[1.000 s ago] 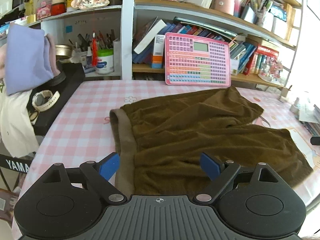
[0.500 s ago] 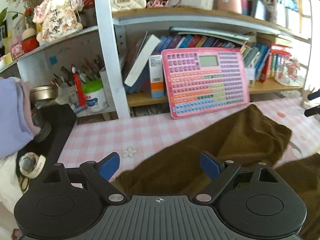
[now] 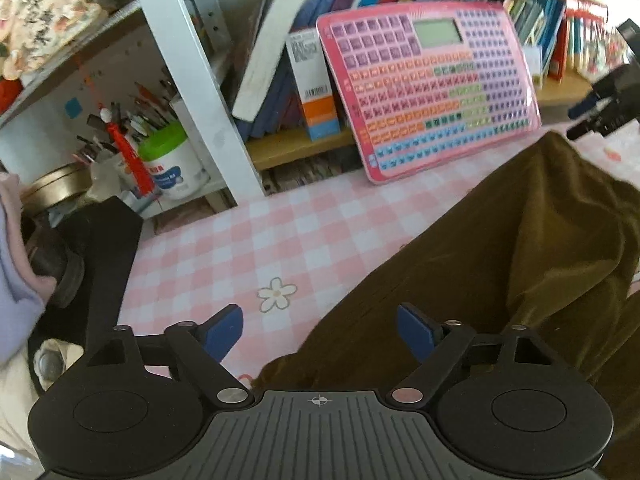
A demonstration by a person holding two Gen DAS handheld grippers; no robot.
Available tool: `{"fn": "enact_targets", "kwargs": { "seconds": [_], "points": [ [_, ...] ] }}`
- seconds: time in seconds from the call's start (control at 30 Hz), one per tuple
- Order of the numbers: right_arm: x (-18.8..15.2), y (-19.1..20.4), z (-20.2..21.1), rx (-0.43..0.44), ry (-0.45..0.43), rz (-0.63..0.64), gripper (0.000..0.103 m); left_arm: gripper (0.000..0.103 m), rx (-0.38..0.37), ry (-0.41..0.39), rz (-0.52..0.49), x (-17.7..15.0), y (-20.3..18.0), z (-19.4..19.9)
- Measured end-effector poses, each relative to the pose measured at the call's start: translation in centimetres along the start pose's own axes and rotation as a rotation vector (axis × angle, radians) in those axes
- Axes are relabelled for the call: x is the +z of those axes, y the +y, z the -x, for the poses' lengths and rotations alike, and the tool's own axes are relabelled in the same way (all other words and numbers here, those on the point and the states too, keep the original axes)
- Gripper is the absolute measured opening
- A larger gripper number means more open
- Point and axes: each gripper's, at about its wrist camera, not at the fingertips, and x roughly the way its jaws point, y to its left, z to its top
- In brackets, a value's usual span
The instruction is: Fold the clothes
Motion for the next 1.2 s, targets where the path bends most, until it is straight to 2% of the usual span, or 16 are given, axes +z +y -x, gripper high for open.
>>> {"fn": "enact_targets", "kwargs": {
  "seconds": [0.2, 0.3, 0.43, 0.5, 0.6, 0.63, 0.67, 0.7, 0.73, 0.8, 0.87, 0.97, 1.07, 1.2],
  "points": [
    [0.7, 0.0, -2.7, 0.029, 0.031, 0.035, 0.052, 0.08, -0.027, 0.075, -0.036, 0.0, 0.6, -2.9],
    [0.8, -1.0, -3.4, 0.051, 0.034, 0.009, 0.05, 0.079, -0.039, 0.104, -0.05, 0.0, 0.5, -4.4],
    [0.9, -2.0, -4.1, 0.085, 0.05, -0.023, 0.049, 0.068, -0.058, 0.146, -0.068, -0.3, 0.4, -6.0],
    [0.8, -2.3, -4.4, 0.117, 0.064, -0.033, 0.042, 0.064, -0.068, 0.164, -0.075, -0.4, 0.5, -6.6],
    [0.7, -2.7, -4.4, 0.155, 0.072, -0.048, 0.035, 0.063, -0.093, 0.168, -0.049, -0.4, 1.1, -7.0],
    [0.6, -2.8, -4.4, 0.166, 0.074, -0.051, 0.032, 0.059, -0.108, 0.17, -0.038, -0.4, 1.3, -7.1],
    [0.6, -2.9, -4.2, 0.174, 0.076, -0.054, 0.019, 0.054, -0.129, 0.172, -0.025, -0.4, 1.5, -7.2],
    [0.5, -2.9, -4.1, 0.182, 0.078, -0.057, 0.012, 0.041, -0.151, 0.175, -0.013, -0.4, 1.6, -7.2],
    [0.5, -3.0, -3.9, 0.189, 0.079, -0.059, 0.01, 0.024, -0.176, 0.179, -0.002, -0.3, 1.7, -7.3],
    [0.5, -2.9, -3.5, 0.171, 0.077, -0.057, 0.008, 0.009, -0.215, 0.185, -0.006, -0.1, 1.6, -7.2],
    [1.1, -2.8, -1.7, 0.122, 0.025, -0.055, 0.007, 0.005, -0.198, 0.172, -0.073, 0.6, 1.1, -6.7],
    [2.1, -2.6, 3.2, 0.077, -0.149, -0.126, 0.007, 0.003, -0.141, 0.054, -0.027, 1.5, 2.3, -4.2],
    [1.5, -0.9, 5.2, 0.025, -0.098, -0.056, 0.007, 0.003, -0.146, 0.003, -0.069, 1.4, 2.0, -2.3],
    [0.1, 0.0, 12.0, -0.037, -0.24, -0.17, 0.007, 0.003, -0.151, -0.112, -0.074, 1.1, 1.8, 1.5]
  ]
}}
